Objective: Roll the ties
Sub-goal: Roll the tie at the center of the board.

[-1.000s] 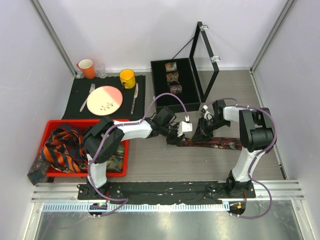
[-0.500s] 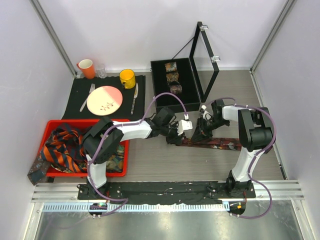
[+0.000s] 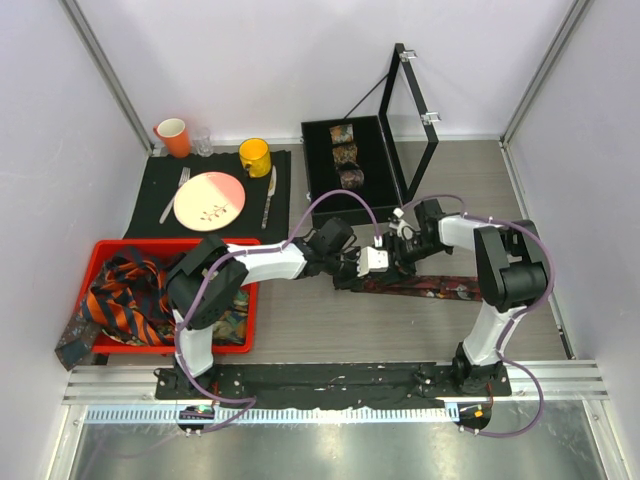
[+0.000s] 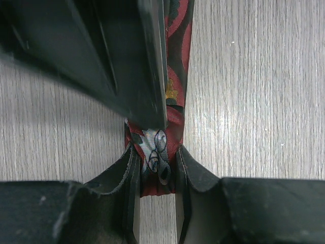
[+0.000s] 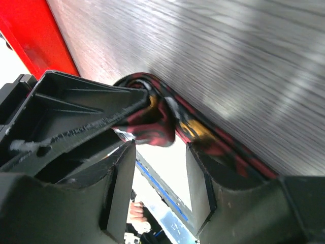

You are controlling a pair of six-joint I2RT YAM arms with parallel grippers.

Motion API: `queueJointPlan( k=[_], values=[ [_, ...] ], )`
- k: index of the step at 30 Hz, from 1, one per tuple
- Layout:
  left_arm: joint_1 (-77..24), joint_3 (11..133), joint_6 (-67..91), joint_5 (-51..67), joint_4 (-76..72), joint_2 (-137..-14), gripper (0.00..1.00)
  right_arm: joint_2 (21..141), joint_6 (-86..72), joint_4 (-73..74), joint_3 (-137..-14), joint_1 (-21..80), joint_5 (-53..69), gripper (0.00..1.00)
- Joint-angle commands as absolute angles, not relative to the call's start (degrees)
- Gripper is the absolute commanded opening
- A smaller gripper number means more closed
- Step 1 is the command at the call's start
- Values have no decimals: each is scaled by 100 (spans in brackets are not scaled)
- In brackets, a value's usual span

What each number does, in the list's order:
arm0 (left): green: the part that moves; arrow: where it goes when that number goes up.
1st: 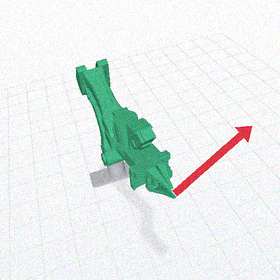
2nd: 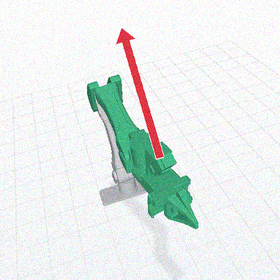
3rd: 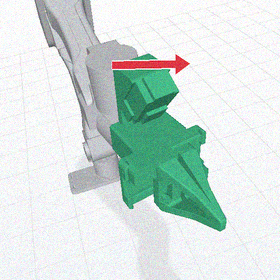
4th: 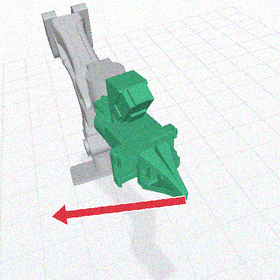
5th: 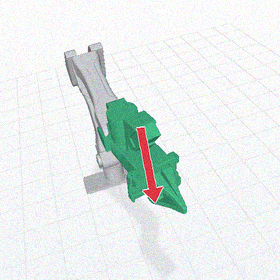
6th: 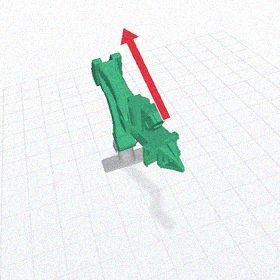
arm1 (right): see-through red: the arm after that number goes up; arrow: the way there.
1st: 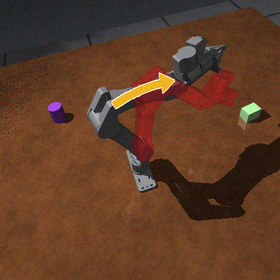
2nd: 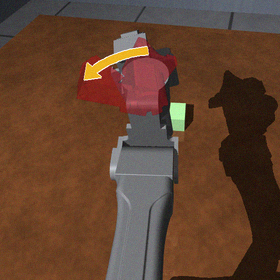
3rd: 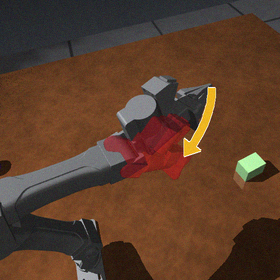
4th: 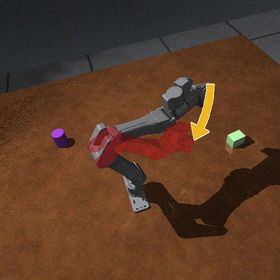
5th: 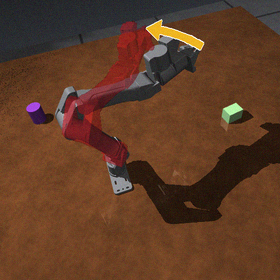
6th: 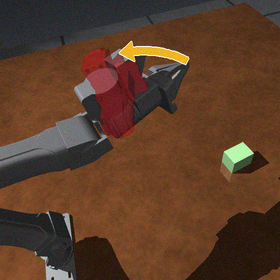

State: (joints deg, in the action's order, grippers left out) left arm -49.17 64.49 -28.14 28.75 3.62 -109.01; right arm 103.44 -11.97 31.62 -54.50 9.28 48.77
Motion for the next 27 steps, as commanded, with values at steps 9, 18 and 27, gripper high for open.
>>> queueJointPlan(
  k=[9, 18, 27],
  values=[
    [-4896, 6363, -3006, 2637, 1099, -11136, 1, 10696, -1293, 2487, -5300, 1107, 4668, 15],
    [-4834, 6442, -2909, 2830, 1116, -11171, 11, 10837, -1002, 2646, -5282, 1099, 4079, 1],
    [-4448, 5907, -2268, 3427, 65, -10566, 75, 10916, -897, 2698, -5317, 1107, 3288, 1]
  ],
)
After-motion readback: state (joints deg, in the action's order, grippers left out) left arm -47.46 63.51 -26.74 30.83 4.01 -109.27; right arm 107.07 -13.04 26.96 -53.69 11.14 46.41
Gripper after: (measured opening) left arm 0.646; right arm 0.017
